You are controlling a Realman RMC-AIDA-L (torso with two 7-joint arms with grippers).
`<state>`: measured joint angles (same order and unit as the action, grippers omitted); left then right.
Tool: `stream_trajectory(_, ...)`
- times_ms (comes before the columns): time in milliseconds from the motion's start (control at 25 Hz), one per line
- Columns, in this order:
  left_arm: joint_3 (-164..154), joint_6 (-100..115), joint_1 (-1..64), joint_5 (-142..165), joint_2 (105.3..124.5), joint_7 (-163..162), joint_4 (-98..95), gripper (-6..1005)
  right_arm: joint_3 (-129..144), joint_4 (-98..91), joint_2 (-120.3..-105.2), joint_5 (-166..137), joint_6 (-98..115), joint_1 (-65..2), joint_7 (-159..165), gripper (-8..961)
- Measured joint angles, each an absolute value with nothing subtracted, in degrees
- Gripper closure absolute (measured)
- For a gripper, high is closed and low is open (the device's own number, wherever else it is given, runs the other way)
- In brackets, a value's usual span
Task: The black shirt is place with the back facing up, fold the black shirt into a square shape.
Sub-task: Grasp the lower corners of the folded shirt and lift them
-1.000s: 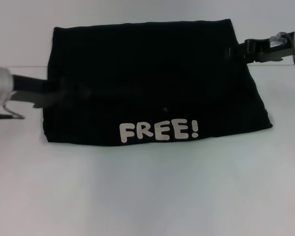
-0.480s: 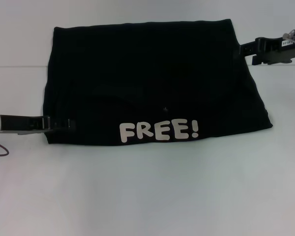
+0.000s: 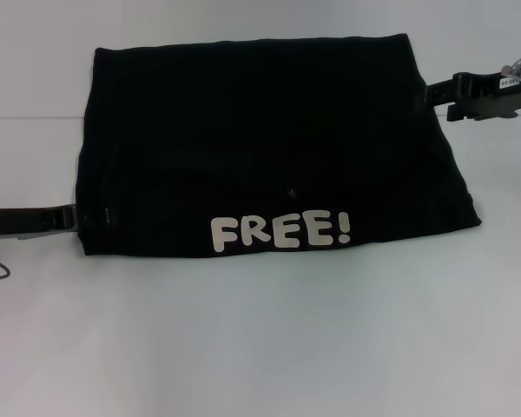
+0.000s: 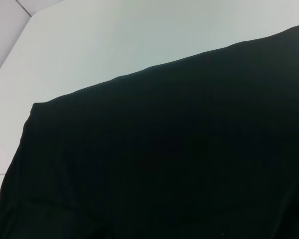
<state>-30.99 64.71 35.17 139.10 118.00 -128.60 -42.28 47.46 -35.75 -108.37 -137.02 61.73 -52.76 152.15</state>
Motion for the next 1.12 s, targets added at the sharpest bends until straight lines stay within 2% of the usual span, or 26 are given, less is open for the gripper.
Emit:
stream_trajectory(480,-32.31,64.0,35.38,139.29,118.11,-128.47,-40.18,278,47.46,-35.68,-108.37,-137.02,61.6,-52.39,151.95,277)
stream_trajectory(720,-32.13,64.23,35.46,139.24,118.18,-129.04,-40.29,384,47.46,-35.68,-108.33,-137.02,61.74,-52.27,151.9,278)
stream_trajectory(920,-32.34,64.35,35.65,139.5,117.97,-129.2,-40.38,620,47.46,-35.79,-108.31,-137.02,61.95,-52.23,151.9,277)
stream_trajectory(1120,-32.34,65.69,36.39,139.56,117.46,-130.16,-40.22,714,47.54,-36.11,-108.21,-137.02,63.02,-52.08,151.88,277)
